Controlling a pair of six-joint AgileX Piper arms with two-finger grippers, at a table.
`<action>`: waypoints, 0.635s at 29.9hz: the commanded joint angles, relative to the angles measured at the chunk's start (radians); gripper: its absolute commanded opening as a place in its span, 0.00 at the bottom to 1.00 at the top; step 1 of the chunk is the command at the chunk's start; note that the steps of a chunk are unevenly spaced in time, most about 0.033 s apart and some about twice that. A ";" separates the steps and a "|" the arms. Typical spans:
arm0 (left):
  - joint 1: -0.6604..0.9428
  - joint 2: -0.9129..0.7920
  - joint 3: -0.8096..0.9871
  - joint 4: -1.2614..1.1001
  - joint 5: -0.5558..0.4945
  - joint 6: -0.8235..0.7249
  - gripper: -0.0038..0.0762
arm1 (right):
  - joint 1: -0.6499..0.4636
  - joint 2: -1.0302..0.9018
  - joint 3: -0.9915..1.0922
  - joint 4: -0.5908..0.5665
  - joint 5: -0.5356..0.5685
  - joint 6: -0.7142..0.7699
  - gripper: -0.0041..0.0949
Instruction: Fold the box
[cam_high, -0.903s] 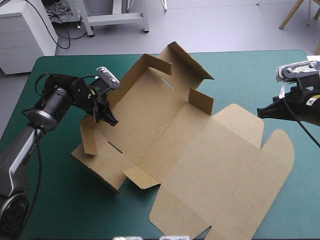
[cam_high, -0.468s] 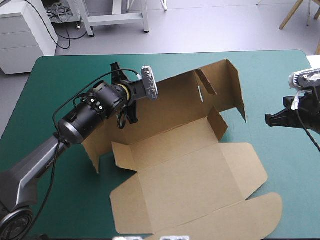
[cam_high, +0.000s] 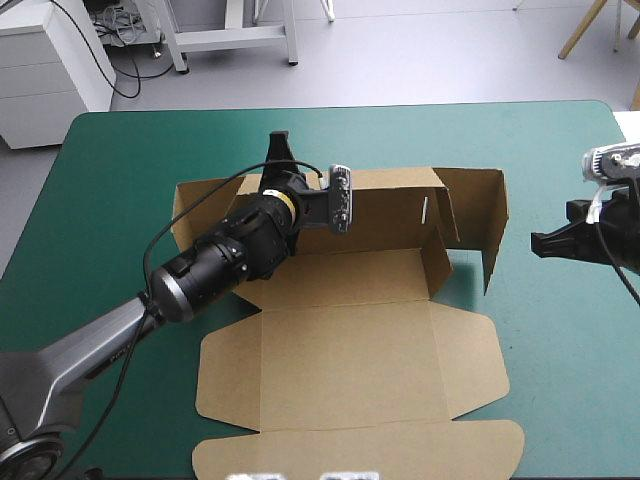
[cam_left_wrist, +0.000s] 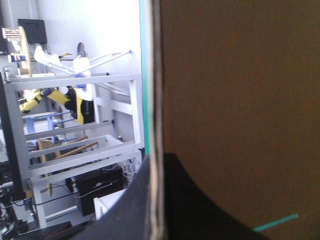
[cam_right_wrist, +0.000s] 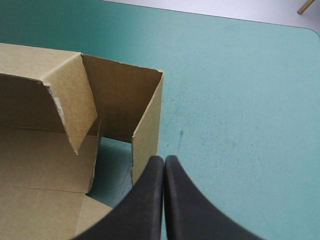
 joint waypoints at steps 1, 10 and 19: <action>-0.046 -0.077 0.063 0.276 -0.069 -0.226 0.04 | -0.005 -0.011 -0.022 0.038 -0.042 -0.001 0.02; -0.136 -0.147 0.341 0.711 -0.061 -0.738 0.04 | -0.005 -0.011 -0.022 0.044 -0.046 -0.008 0.02; -0.136 -0.131 0.457 0.728 0.014 -0.864 0.04 | -0.005 0.011 -0.045 0.061 -0.060 -0.026 0.14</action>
